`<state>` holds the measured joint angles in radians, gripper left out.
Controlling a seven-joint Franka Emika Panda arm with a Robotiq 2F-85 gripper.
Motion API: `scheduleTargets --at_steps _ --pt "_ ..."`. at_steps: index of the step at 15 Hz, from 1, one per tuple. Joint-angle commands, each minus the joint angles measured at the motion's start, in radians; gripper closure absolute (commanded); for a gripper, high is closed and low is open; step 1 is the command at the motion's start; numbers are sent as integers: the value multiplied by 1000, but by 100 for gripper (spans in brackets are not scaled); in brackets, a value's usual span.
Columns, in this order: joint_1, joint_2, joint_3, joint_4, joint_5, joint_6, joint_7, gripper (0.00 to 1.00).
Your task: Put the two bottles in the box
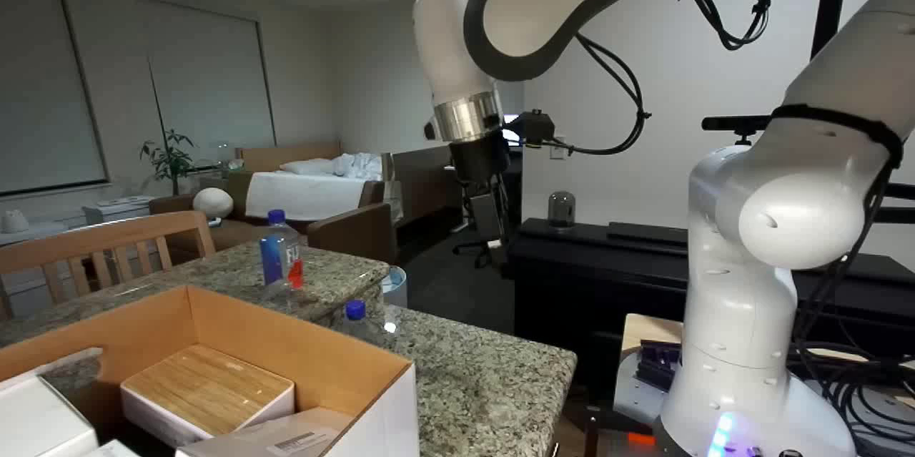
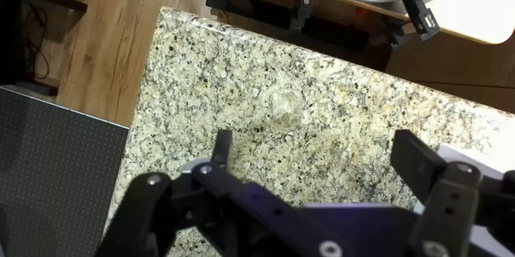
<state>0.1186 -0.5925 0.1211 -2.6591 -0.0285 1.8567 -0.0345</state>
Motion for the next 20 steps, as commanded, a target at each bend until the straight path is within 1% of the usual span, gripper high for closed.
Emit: scheduleTargets --at_steps 1,16,17,20 --pt "7 1 -6 2 -3 -3 3 0" --pt "7 1 -6 2 -3 -3 3 0" --pt "3 0 -14 -3 12 15 15 0" --pt "-14 33 2 18 15 95 106 0"
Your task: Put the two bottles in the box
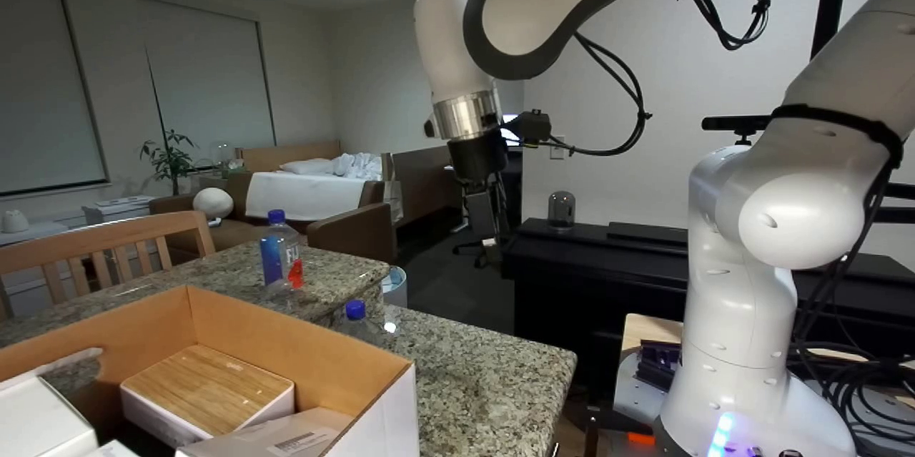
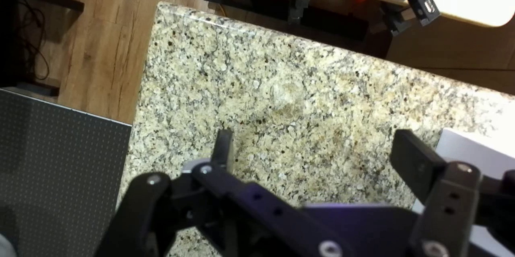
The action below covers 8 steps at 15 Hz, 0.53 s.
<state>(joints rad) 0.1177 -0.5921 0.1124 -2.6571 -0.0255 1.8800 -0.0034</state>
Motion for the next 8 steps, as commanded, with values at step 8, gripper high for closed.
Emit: scheduleTargets --at_steps 8 --pt "-62 319 104 167 -53 330 385 0"
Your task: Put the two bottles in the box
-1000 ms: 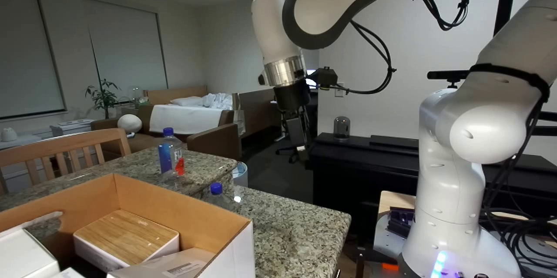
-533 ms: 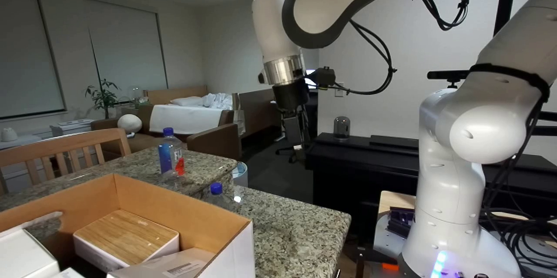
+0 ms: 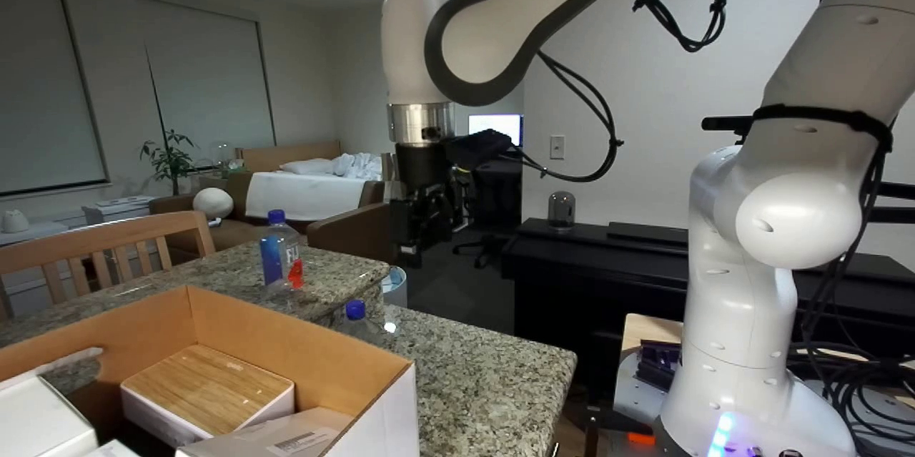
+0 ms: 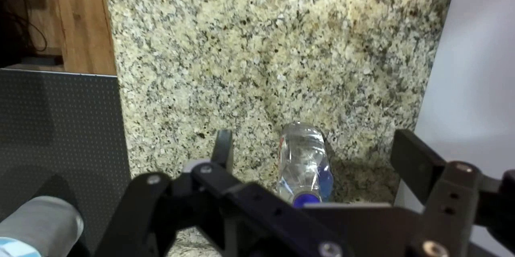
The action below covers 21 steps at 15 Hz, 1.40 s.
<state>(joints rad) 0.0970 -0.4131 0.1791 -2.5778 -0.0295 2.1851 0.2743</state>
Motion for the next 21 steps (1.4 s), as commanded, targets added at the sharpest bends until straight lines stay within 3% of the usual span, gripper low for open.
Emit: scheduleTargets --at_steps 1,2,5,8,16,21 --pt "-45 168 41 107 -64 17 136 0" --pt "-14 84 17 52 -27 10 70 0" --pt "-21 168 17 103 -41 10 101 0" --pt "-21 176 16 110 -41 10 103 0" --pt "-23 369 -36 284 -17 30 28 0" --pt "-16 494 -57 355 60 67 -78 0"
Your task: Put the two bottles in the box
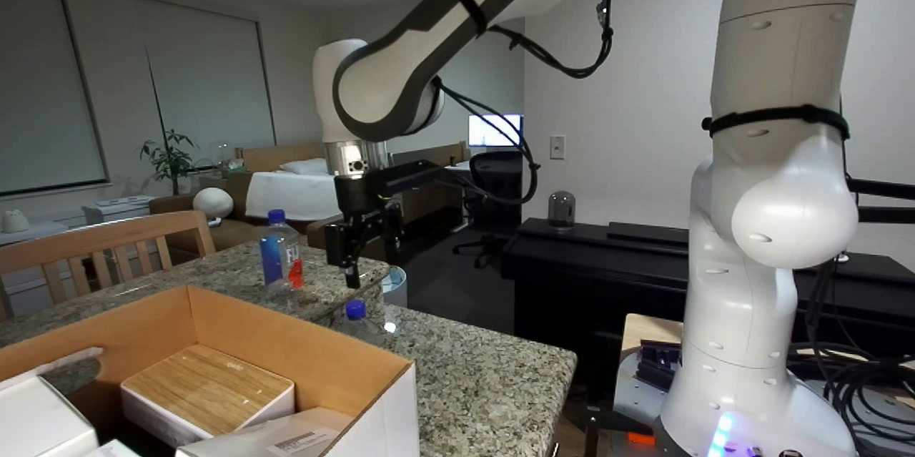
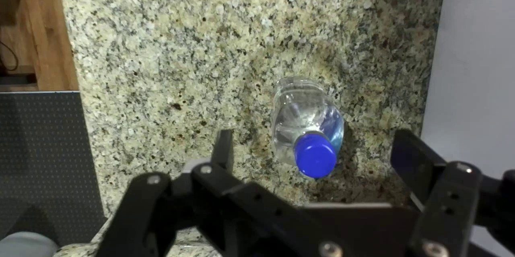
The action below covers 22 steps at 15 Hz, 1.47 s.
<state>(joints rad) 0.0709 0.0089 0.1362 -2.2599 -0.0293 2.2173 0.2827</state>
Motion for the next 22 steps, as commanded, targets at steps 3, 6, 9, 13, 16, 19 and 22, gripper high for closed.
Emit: scheduleTargets --at_steps 3,6,9,13,16,19,22 --pt "10 124 -15 53 92 56 -121 0" --pt "16 158 -22 55 64 97 -79 0" --pt "10 123 -39 21 60 99 -81 18" --pt "5 105 -58 1 68 116 -90 46" --pt "-1 98 -58 -12 104 120 -121 67" --pt "-3 88 -57 -22 132 116 -142 85" --pt "-5 74 -59 -35 152 108 -164 86"
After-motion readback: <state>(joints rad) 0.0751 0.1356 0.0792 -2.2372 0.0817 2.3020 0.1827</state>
